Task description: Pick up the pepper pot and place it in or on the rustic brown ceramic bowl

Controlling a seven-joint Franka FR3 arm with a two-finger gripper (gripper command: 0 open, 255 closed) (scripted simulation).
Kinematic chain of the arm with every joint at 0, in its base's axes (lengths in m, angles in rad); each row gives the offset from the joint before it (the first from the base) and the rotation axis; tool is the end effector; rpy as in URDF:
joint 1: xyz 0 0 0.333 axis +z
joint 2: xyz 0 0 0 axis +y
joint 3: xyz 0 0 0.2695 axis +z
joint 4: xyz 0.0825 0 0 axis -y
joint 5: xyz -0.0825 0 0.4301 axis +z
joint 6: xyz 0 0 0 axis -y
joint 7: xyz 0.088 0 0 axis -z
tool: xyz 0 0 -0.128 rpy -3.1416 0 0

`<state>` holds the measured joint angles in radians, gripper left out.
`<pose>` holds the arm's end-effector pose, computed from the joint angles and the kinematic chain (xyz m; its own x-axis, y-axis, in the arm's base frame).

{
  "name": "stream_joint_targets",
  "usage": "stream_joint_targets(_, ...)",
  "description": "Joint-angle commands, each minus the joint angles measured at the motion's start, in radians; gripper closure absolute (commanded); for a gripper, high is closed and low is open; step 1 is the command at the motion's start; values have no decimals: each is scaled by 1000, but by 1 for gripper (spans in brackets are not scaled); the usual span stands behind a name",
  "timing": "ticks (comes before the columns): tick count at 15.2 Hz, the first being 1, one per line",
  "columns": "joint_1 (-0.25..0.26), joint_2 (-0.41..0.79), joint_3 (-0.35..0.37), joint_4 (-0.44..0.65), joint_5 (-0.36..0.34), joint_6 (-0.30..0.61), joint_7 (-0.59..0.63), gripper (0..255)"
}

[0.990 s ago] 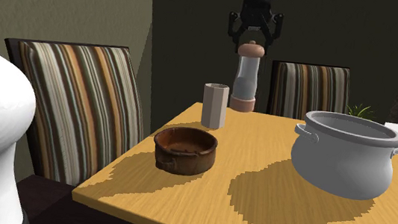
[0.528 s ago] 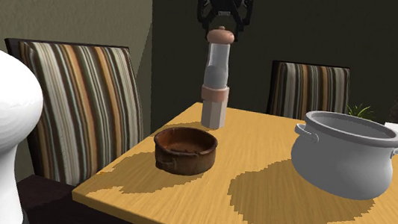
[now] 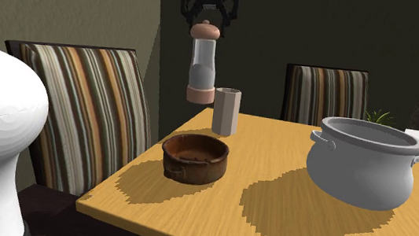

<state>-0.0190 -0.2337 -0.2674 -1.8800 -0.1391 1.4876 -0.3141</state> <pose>0.4927 -0.1728 0.5194 0.9827 0.0371 -0.1813 0.0418 -0.9989 0.0224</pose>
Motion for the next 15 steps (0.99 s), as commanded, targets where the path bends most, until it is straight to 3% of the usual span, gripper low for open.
stream_joint_targets(1,0,-4,1,-29,0,25,5,255)
stream_joint_targets(15,-4,-5,-8,-218,-6,212,20,255)
